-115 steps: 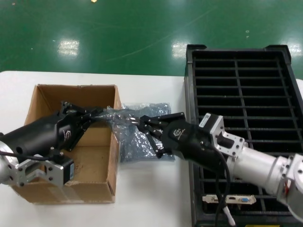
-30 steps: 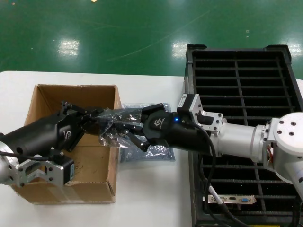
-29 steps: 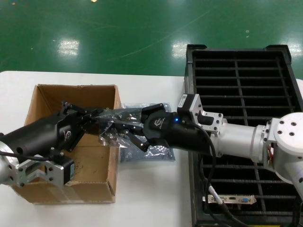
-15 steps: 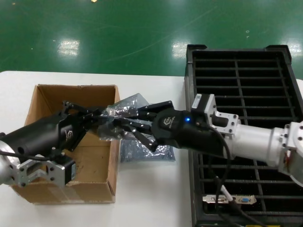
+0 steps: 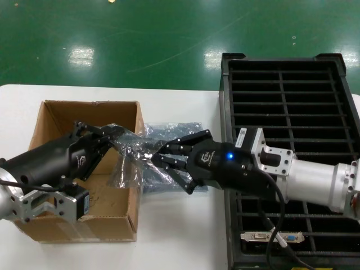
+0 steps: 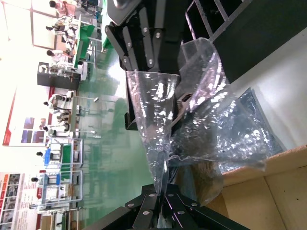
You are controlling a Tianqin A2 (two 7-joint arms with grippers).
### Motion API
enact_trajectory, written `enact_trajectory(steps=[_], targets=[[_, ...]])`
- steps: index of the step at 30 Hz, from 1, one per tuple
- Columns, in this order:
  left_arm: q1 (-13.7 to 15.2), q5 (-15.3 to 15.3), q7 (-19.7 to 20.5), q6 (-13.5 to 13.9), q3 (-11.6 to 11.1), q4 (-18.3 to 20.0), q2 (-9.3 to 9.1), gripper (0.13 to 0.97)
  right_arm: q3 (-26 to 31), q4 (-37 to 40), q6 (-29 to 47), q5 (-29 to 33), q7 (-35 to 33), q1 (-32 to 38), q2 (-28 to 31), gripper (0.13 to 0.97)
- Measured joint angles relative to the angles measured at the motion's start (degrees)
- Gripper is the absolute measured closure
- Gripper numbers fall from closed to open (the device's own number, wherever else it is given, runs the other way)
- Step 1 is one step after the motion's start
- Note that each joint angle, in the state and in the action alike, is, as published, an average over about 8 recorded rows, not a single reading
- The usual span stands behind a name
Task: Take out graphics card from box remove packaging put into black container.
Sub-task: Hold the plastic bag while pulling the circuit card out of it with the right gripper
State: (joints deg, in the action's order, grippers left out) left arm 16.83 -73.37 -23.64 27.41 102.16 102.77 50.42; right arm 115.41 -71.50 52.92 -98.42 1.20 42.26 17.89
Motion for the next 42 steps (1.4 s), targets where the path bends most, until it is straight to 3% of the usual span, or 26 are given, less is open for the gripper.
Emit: enact_trajectory(steps=[23,42], targets=[[0.00,0.00,0.00,0.00,0.00,0.00,0.00,0.958,2.37,-1.41,-3.30,3.19,-6.52,-2.06,-0.61,0.933],[0.00,0.00,0.00,0.00,-0.01,0.01,0.00,0.958,1.63,-3.95,-1.93,1.32,-7.43,-3.74,1.43,0.933]])
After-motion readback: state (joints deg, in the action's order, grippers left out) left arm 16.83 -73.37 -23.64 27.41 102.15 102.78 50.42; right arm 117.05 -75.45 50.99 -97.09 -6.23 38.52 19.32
